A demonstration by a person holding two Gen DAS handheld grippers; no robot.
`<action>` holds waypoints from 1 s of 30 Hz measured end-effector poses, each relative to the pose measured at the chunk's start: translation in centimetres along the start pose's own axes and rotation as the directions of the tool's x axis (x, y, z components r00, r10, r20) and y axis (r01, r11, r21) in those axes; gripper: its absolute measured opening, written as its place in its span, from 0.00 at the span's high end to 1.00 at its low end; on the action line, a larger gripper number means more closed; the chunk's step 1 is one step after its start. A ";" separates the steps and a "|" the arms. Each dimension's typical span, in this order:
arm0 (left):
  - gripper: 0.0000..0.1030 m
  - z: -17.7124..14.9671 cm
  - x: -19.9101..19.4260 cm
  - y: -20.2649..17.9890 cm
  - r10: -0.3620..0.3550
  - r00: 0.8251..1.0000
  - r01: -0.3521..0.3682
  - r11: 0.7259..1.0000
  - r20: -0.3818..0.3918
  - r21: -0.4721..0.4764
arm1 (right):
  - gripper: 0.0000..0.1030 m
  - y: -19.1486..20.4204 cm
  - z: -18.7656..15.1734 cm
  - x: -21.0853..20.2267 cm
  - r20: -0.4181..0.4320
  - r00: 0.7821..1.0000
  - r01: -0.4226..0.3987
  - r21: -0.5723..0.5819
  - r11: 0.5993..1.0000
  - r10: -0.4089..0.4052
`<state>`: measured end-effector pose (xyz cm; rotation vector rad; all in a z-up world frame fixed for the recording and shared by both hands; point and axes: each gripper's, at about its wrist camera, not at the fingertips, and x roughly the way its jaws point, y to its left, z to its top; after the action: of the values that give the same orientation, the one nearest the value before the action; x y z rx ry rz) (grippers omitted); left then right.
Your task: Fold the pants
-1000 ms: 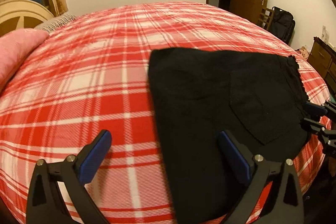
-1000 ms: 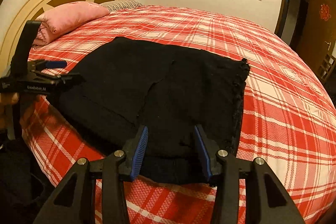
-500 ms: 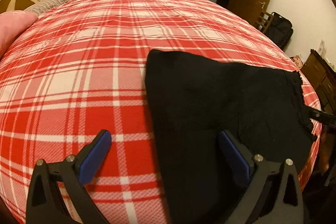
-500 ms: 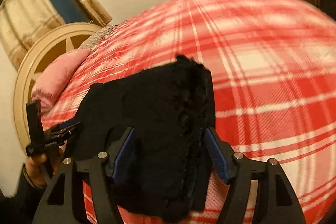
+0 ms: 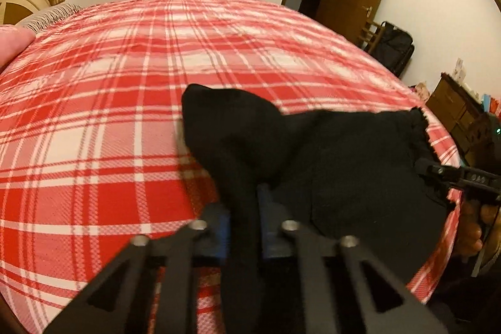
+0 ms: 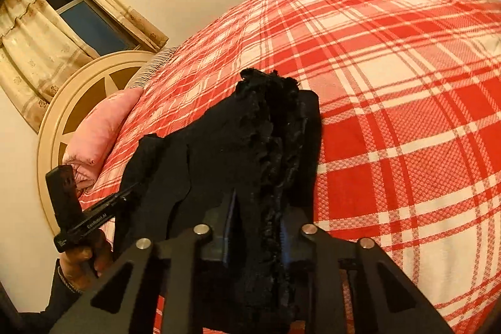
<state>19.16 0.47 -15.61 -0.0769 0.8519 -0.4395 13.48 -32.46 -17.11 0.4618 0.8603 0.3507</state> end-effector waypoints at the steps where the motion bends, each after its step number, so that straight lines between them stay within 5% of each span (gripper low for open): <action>1: 0.89 0.1 -0.4 0.0 -0.003 1.000 0.004 1.000 0.009 -0.004 | 0.80 0.2 0.2 0.0 0.000 1.000 -0.004 0.003 1.000 0.004; 11: 0.91 0.9 -6.5 0.7 0.015 0.990 -0.010 0.999 0.142 -0.039 | 0.87 4.4 2.8 0.7 -0.036 0.998 -0.062 -0.068 0.996 0.060; 23: 0.91 0.5 -13.8 8.6 0.241 0.941 -0.210 0.966 0.239 -0.148 | 0.87 17.1 7.4 10.9 -0.166 0.967 -0.230 -0.250 0.941 0.192; 30: 0.91 -1.5 -14.9 13.3 0.330 0.920 -0.275 0.928 0.211 -0.252 | 0.87 22.8 7.8 16.4 -0.241 0.942 -0.300 -0.300 0.905 0.233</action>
<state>14.04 18.75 -9.15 -0.1958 0.6446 -0.0383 27.02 -7.30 -11.31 0.2294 0.9120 0.7962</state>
